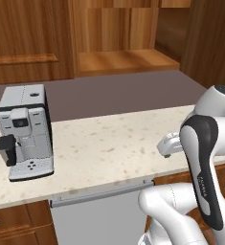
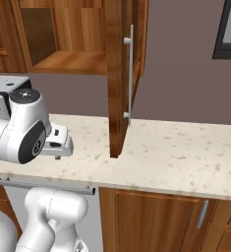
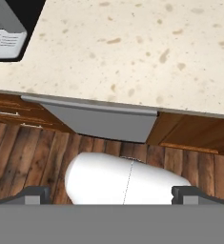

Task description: Open the cabinet. Pick the sponge and place it next to the sink. Then close the cabinet.

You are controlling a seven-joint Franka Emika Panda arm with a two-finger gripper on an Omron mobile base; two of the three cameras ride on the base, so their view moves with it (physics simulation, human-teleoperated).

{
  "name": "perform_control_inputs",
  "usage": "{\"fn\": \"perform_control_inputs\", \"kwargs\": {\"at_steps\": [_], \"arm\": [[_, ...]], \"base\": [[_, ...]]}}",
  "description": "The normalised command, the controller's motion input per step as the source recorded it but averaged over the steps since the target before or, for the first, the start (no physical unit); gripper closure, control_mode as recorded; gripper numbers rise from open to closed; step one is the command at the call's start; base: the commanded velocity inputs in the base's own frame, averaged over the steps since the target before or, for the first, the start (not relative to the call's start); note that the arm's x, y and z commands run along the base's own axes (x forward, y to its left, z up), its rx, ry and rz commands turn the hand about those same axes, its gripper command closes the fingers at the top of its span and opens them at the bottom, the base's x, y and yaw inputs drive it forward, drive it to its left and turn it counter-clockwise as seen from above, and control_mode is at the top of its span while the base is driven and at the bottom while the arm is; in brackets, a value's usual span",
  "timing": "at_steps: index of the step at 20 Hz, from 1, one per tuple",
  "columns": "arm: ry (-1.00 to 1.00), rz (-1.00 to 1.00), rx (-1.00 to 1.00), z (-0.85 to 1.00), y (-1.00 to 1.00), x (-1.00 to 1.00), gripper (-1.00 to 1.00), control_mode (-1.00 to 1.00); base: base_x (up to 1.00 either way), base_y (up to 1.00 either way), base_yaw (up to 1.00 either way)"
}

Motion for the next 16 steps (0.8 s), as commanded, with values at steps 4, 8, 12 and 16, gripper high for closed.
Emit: {"fn": "perform_control_inputs", "kwargs": {"at_steps": [4,8,12,16], "arm": [[0.0,0.0,0.0,0.0,0.0,0.0,-1.0,1.0],[0.0,0.0,0.0,0.0,0.0,0.0,-1.0,1.0],[0.0,0.0,0.0,0.0,0.0,0.0,-1.0,-1.0],[0.0,0.0,0.0,0.0,0.0,0.0,-1.0,-1.0]], "base": [[0.0,0.0,0.0],[0.0,0.0,0.0],[0.0,0.0,0.0],[0.0,0.0,0.0]]}}
